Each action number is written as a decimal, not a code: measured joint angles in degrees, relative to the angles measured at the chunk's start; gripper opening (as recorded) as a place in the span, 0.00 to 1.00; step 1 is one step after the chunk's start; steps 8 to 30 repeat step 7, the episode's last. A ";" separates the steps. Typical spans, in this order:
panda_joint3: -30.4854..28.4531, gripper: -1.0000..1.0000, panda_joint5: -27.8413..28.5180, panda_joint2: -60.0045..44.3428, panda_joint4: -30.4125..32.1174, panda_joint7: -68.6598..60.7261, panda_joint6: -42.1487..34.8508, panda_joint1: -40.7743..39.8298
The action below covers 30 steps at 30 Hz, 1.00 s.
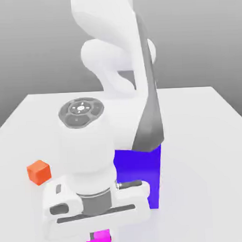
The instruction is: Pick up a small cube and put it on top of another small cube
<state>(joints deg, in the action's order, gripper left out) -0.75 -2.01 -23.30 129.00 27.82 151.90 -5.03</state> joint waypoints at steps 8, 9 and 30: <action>-0.43 1.00 0.64 -0.74 -0.02 0.44 0.99 0.31; -0.43 1.00 0.64 -0.74 -0.02 0.44 0.99 0.31; -0.43 1.00 0.64 -0.74 -0.02 0.44 0.99 0.31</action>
